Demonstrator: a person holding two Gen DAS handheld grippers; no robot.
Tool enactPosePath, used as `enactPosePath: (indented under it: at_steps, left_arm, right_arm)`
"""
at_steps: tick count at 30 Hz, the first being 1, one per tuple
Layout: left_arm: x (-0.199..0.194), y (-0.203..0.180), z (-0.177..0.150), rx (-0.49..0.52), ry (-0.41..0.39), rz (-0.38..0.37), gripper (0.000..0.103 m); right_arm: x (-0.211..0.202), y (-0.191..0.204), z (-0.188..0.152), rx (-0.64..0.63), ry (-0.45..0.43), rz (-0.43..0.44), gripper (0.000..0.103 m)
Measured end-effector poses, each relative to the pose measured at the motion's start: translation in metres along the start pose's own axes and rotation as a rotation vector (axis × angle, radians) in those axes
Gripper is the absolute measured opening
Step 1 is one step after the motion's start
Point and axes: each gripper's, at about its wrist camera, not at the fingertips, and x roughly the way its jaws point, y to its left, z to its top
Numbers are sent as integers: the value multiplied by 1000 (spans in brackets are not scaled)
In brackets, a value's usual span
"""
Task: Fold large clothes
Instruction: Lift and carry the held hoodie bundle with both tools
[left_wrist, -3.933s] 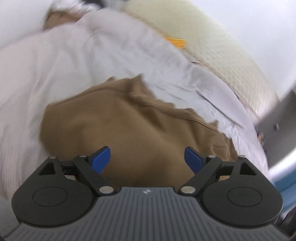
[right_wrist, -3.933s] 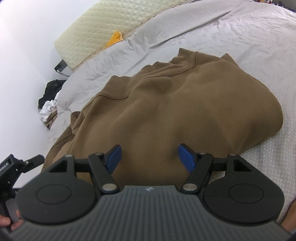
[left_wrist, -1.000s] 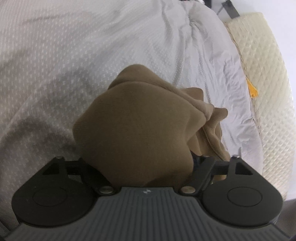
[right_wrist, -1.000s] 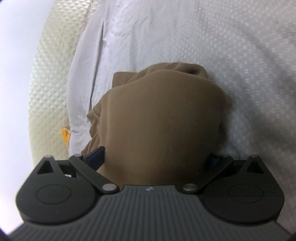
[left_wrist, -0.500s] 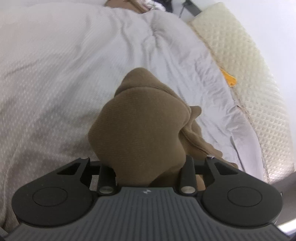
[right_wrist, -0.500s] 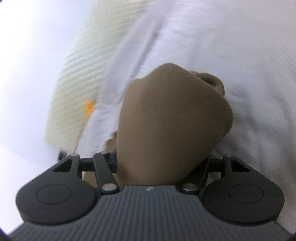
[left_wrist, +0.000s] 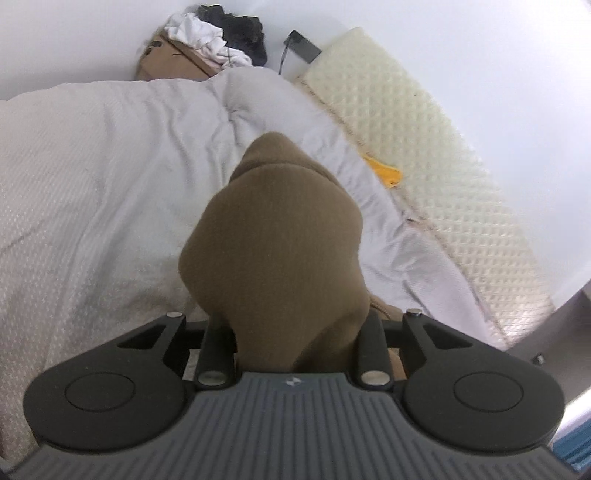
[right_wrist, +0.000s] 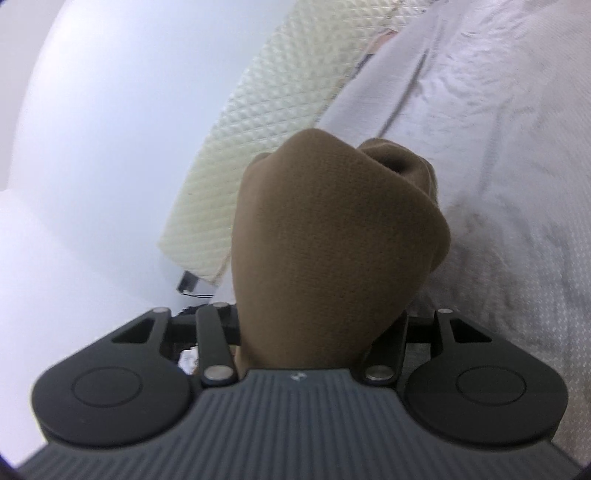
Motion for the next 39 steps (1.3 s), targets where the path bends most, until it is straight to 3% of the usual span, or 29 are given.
enactPosePath:
  at_steps: [9,19,26,31,39]
  left_arm:
    - [-17,-42,17,-2,18,-79,31]
    - [26,-159,40,92,50,-185,31]
    - [95,-267,52,151,85,-248,31]
    - [154,-343,41,209,116,-283,31]
    - [293,-452,4,294,214,-306,31]
  right_arm:
    - [-26,21,37,17,-45,77,54]
    - [-32,38,118,9,-154,121,54]
    - [-16,45,199,-22,-230,129,54]
    - [-9,37,259,-56,-281,127,54]
    - [32,-5,347,-80,-351,84,54]
